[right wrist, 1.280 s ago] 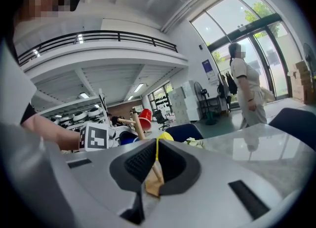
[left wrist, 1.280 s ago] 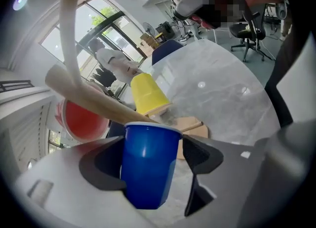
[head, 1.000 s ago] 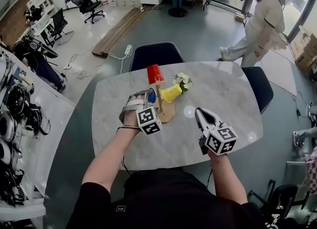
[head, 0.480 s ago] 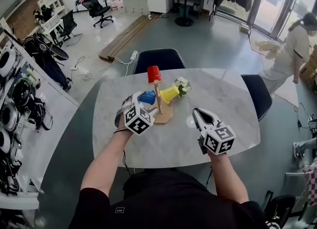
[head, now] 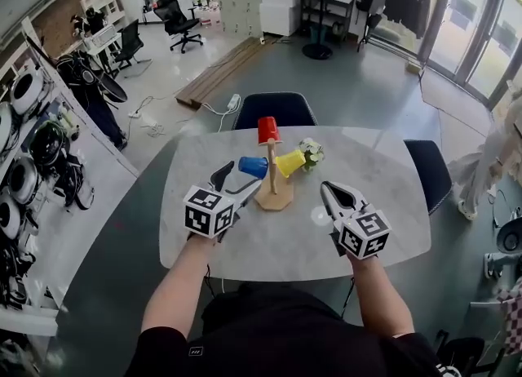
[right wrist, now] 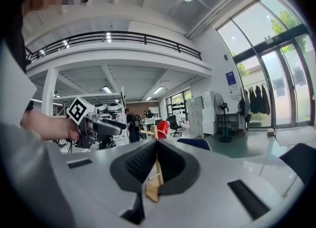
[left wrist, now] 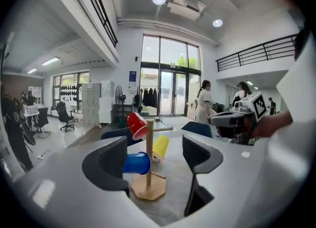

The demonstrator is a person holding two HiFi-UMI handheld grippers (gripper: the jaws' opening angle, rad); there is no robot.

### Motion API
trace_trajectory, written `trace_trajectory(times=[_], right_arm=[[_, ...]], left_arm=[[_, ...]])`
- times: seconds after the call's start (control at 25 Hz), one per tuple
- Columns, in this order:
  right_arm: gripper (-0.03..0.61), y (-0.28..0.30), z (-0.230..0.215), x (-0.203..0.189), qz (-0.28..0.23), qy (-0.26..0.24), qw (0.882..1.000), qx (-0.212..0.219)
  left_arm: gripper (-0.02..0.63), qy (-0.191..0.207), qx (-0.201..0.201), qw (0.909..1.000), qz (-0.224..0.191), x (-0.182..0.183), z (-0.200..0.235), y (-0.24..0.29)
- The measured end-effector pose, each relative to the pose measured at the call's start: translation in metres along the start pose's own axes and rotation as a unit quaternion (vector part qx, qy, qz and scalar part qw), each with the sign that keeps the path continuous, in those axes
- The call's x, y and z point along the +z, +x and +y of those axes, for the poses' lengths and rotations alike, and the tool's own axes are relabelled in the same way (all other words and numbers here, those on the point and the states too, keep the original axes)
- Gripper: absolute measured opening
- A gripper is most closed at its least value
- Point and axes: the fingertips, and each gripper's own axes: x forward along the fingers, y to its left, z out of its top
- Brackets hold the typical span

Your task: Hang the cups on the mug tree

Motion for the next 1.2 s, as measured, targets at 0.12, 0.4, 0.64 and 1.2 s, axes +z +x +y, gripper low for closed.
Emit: trace_trajectory(times=[0.12, 0.4, 0.64, 1.2], right_arm=[[0.014, 0.008, 0.001, 0.011, -0.002, -0.018, 1.000, -0.013], [0.012, 0.023, 0.028, 0.049, -0.025, -0.037, 0.999, -0.008], [0.012, 0.034, 0.042, 0.050, -0.017, -0.053, 0.998, -0.020], [0.012, 0.041, 0.049, 0.047, -0.025, -0.034, 0.999, -0.033]], left_arm=[[0.356, -0.003, -0.017, 0.9997, -0.017, 0.008, 0.005, -0.004], [0.262, 0.013, -0.004, 0.9978, -0.064, 0.025, 0.022, -0.033], [0.156, -0.030, 0.006, 0.9953, -0.091, 0.030, 0.048, -0.044], [0.092, -0.030, 0.004, 0.9966, -0.077, 0.018, 0.063, -0.047]])
